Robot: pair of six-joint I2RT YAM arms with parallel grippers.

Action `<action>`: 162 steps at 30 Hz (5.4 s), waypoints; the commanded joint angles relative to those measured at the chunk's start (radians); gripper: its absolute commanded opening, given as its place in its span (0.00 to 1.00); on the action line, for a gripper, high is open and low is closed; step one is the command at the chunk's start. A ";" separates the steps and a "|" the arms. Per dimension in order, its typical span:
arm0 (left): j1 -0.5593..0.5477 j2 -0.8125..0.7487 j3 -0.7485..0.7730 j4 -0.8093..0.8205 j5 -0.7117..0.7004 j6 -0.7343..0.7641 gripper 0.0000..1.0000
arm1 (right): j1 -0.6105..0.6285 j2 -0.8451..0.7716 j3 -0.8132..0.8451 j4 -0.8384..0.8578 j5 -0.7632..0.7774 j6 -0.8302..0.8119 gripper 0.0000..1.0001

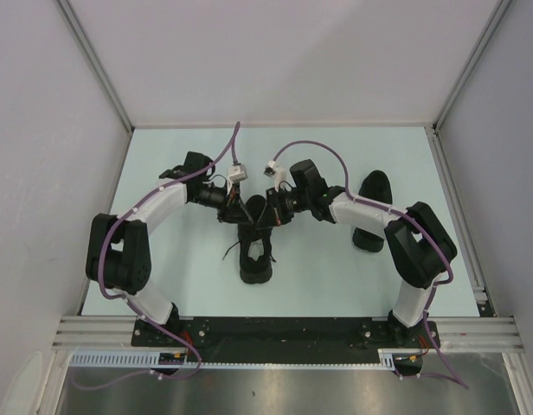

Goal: Tie the shoes

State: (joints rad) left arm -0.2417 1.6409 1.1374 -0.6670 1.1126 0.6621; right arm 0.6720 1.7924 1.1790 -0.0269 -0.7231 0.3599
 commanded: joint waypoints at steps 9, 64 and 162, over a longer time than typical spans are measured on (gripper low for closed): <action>-0.010 0.017 0.038 -0.008 0.036 0.038 0.28 | 0.001 0.009 -0.009 0.019 0.019 -0.013 0.00; -0.005 0.011 0.067 -0.011 0.047 0.030 0.01 | 0.001 -0.001 -0.009 0.002 0.004 -0.036 0.00; -0.077 -0.038 0.087 -0.137 0.070 0.419 0.00 | -0.026 0.002 0.143 -0.117 -0.125 -0.229 0.34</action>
State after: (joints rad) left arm -0.3122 1.6012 1.1843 -0.8116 1.1114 1.0214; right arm 0.6334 1.7821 1.2819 -0.1562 -0.8299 0.1551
